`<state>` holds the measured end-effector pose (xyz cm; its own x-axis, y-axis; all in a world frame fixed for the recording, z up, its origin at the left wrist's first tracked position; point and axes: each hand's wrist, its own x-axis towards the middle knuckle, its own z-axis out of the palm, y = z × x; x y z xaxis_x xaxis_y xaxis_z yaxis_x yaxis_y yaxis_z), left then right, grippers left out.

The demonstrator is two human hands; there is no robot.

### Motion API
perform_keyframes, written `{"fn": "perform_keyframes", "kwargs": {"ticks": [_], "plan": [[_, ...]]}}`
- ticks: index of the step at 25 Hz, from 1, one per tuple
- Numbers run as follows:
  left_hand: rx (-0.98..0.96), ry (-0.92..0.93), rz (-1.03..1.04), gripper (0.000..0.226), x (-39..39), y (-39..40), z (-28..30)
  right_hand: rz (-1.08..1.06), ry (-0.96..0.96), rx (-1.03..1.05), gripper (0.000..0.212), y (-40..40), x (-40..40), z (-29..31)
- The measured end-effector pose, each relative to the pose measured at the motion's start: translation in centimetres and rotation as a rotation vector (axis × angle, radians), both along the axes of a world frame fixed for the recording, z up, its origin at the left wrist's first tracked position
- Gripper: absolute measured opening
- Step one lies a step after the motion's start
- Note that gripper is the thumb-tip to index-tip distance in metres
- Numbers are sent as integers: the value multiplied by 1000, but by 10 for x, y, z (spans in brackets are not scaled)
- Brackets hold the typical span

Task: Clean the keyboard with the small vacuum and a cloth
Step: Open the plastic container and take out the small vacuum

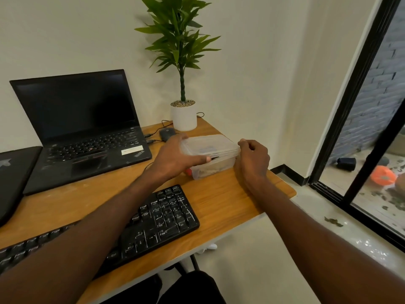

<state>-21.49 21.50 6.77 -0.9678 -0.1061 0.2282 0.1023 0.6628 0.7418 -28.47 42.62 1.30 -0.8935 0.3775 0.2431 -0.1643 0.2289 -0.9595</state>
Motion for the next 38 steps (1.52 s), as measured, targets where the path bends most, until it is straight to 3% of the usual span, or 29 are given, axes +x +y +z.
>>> {"fn": "perform_keyframes", "kwargs": {"ticks": [2, 5, 6, 9, 11, 15, 17, 20, 23, 26, 29, 32, 35, 38], "plan": [[93, 88, 30, 83, 6, 6, 6, 13, 67, -72, 25, 1, 2, 1], [232, 149, 50, 57, 22, 19, 20, 151, 158, -112, 52, 6, 15, 4], [283, 143, 52, 55, 27, 24, 25, 208, 192, -91, 51, 9, 19, 7], [489, -20, 2, 67, 45, 41, 39, 394, 297, 29, 39, 24, 41, 22], [713, -176, -64, 60, 61, 51, 44, 462, 318, 7, 35, 42, 57, 34], [813, -536, -160, 67, 84, 57, 33, 409, 85, -111, 26, 78, 83, 32], [755, -584, -71, 62, 89, 60, 24, 386, -101, -119, 22, 87, 91, 22], [376, -483, 76, 48, 85, 68, 7, 273, -300, -11, 11, 88, 98, 20], [-36, -345, 117, 39, 76, 72, -5, 86, -321, 232, 10, 79, 103, 22], [-260, -240, 147, 48, 74, 71, -4, 50, -316, 452, 15, 74, 109, 23], [-299, -75, 220, 51, 73, 54, -4, 98, -295, 667, 16, 72, 112, 31], [-304, -56, 221, 56, 65, 32, -4, 65, -14, 828, 18, 52, 104, 49], [-249, -87, 195, 50, 54, 25, 0, 305, 225, 831, 26, 16, 71, 64], [-249, -78, 208, 52, 48, 25, -2, 509, 143, 1040, 29, -18, 36, 72]]}}
